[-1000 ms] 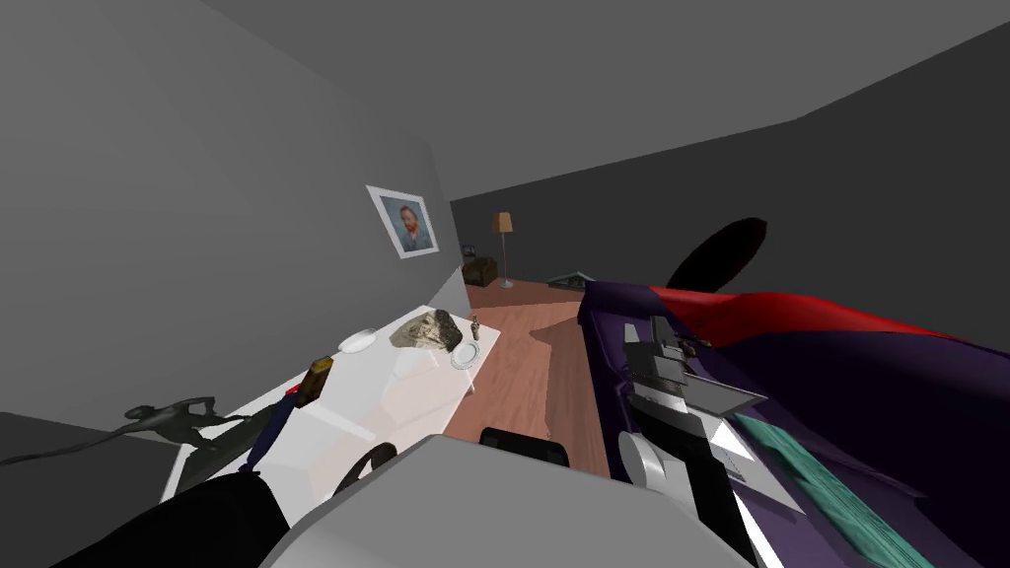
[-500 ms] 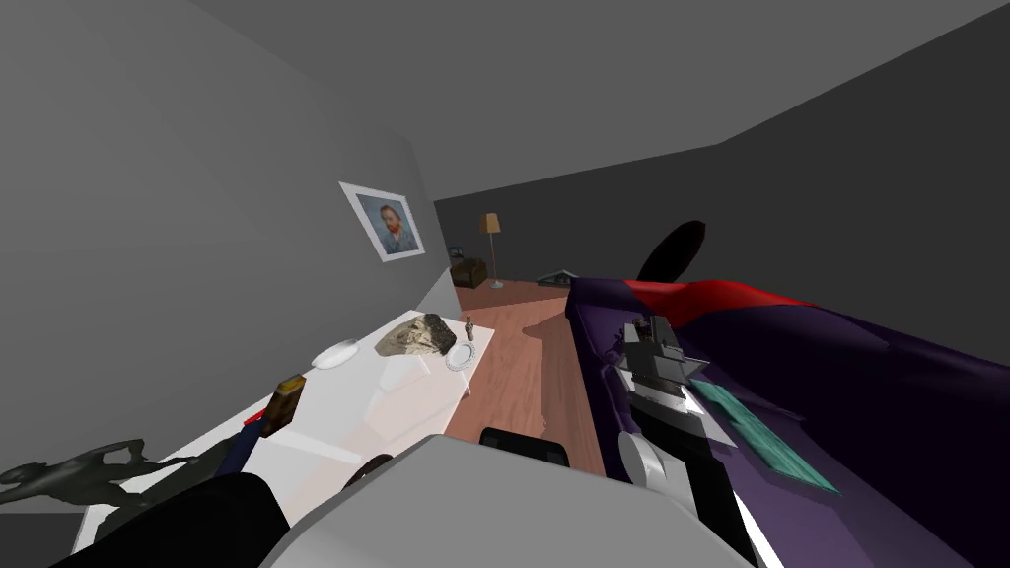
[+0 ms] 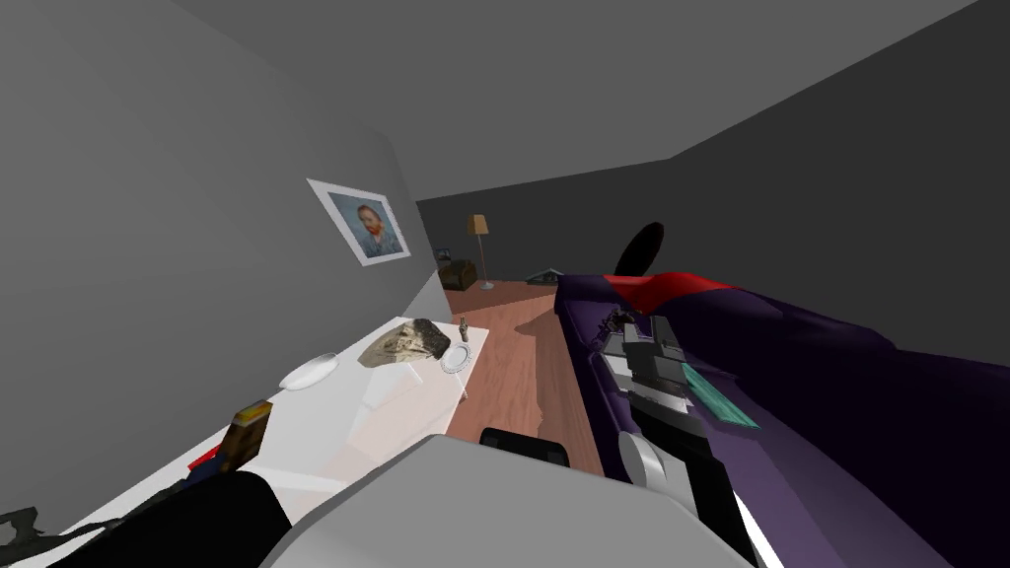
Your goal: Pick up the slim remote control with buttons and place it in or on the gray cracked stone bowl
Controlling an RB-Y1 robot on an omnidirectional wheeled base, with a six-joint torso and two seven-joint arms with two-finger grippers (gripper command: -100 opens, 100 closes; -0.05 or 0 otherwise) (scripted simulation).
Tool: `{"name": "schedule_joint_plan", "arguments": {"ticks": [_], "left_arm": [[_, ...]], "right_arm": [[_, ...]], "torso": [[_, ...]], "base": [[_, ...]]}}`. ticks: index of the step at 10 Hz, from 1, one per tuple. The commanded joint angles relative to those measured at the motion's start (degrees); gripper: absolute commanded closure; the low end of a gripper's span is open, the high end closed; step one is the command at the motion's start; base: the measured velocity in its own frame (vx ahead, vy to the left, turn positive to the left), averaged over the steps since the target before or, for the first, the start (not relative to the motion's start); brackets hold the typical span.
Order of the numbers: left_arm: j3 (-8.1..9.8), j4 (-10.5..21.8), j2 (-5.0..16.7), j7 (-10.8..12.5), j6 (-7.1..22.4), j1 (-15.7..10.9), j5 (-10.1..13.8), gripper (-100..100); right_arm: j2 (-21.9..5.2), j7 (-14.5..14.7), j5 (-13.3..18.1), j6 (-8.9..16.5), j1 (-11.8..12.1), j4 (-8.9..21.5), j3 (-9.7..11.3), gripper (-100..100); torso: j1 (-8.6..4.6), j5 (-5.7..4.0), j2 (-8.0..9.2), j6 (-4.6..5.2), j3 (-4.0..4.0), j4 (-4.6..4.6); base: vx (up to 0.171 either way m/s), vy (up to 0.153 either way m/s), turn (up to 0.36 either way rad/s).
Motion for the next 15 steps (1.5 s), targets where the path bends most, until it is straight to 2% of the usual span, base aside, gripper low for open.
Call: {"name": "schedule_joint_plan", "arguments": {"ticks": [1, 2, 3, 4, 5, 6, 7, 8, 9, 10, 11, 12, 13, 14, 15], "left_arm": [[0.69, 1.80, 1.05, 0.67, 0.23, -0.33, 1.05, -100], [0.34, 1.45, 0.43, 0.37, -0.09, -0.15, 0.55, -100], [0.44, 1.60, 0.51, 0.41, -0.10, -0.14, 0.61, 0], [0.98, 4.08, -2.36, -2.10, -1.74, 1.02, 1.58, -100], [0.98, 4.08, -2.93, -2.10, -1.74, 1.02, 1.58, -100], [1.53, 6.57, -5.01, -4.45, -3.39, 2.18, 2.57, -100], [1.53, 6.57, -6.35, -4.62, -3.39, 2.18, 2.57, -100], [2.08, 9.07, -8.63, -6.99, -5.03, 3.34, 3.55, -100], [2.08, 9.07, -9.78, -7.13, -5.03, 3.34, 3.55, -100], [2.63, 11.56, -11.67, -9.19, -6.68, 4.49, 4.53, -100], [2.63, 11.56, -13.21, -9.64, -6.68, 4.49, 4.53, -100], [3.19, 13.91, -14.88, -11.95, -8.32, 5.65, 5.51, -100], [3.19, 14.06, -16.64, -12.15, -8.32, 5.65, 5.51, -100], [3.74, 16.55, -18.69, -14.65, -9.97, 6.81, 6.50, -100], [3.74, 16.55, -20.07, -14.66, -9.97, 6.81, 6.50, -100]], "right_arm": [[0.00, 0.00, 0.00, 0.00, 0.00, 0.00, 0.00, 0], [0.00, 0.00, 0.00, 0.00, 0.00, 0.00, 0.00, 0], [0.00, 0.00, 0.00, 0.00, 0.01, 0.00, 0.00, 0], [0.01, 0.00, 0.00, 0.00, 0.02, 0.00, 0.00, 0], [0.01, 0.00, 0.00, 0.00, 0.01, 0.00, 0.01, 0], [0.00, 0.00, 0.00, 0.00, 0.02, 0.00, 0.00, 0], [0.00, 0.00, 0.00, 0.00, 0.02, 0.00, 0.00, 0], [0.00, 0.00, 0.00, 0.00, 0.02, 0.00, 0.00, 0], [0.00, 0.00, 0.00, 0.00, 0.02, 0.00, 0.00, 0], [0.00, 0.00, 0.00, 0.00, 0.02, 0.00, 0.00, 0], [0.00, 0.00, 0.00, 0.00, 0.02, 0.00, 0.00, 0], [0.00, 0.00, 0.00, 0.00, 0.03, 0.00, 0.00, 0], [0.00, 0.00, 0.00, 0.00, 0.02, 0.00, 0.00, 0], [0.00, 0.00, 0.00, 0.00, 0.02, 0.00, 0.00, 0], [0.00, 0.00, 0.00, 0.00, 0.02, 0.00, 0.00, 0]], "torso": [[0.00, 0.00, 0.00, 0.00, 0.00, 0.00], [0.06, 0.01, 0.02, 0.00, 0.01, 0.00], [-0.16, 0.00, -0.10, -0.06, -0.05, -0.01], [-0.35, -0.06, -0.22, -0.05, -0.12, -0.04], [-0.34, -0.06, -0.34, -0.02, -0.19, -0.07], [-0.30, -0.05, -0.39, -0.05, -0.22, -0.08], [-0.23, -0.04, -0.42, -0.03, -0.24, -0.09], [-0.27, -0.04, -0.42, -0.05, -0.24, -0.09], [-0.28, -0.05, -0.42, -0.03, -0.24, -0.09], [-0.31, -0.05, -0.42, -0.05, -0.24, -0.09], [-0.27, -0.06, -0.47, -0.03, -0.27, -0.10], [-0.28, -0.04, -0.45, -0.06, -0.26, -0.10], [-0.27, -0.05, -0.43, -0.04, -0.25, -0.10], [-0.31, -0.05, -0.41, -0.06, -0.23, -0.09], [-0.27, -0.05, -0.43, -0.03, -0.25, -0.10]], "base": [[-0.082, 0.129, -0.222], [-0.040, 0.063, -0.054], [-0.007, 0.012, 0.006], [0.027, 0.029, -0.191], [0.032, 0.047, -0.093], [0.039, 0.063, -0.161], [0.034, 0.052, -0.099], [0.033, 0.045, -0.166], [0.030, 0.042, -0.098], [0.052, 0.052, -0.192], [0.037, 0.053, -0.087], [0.029, 0.054, -0.160], [0.022, 0.046, -0.088], [0.034, 0.055, -0.159], [0.026, 0.049, -0.101]]}}
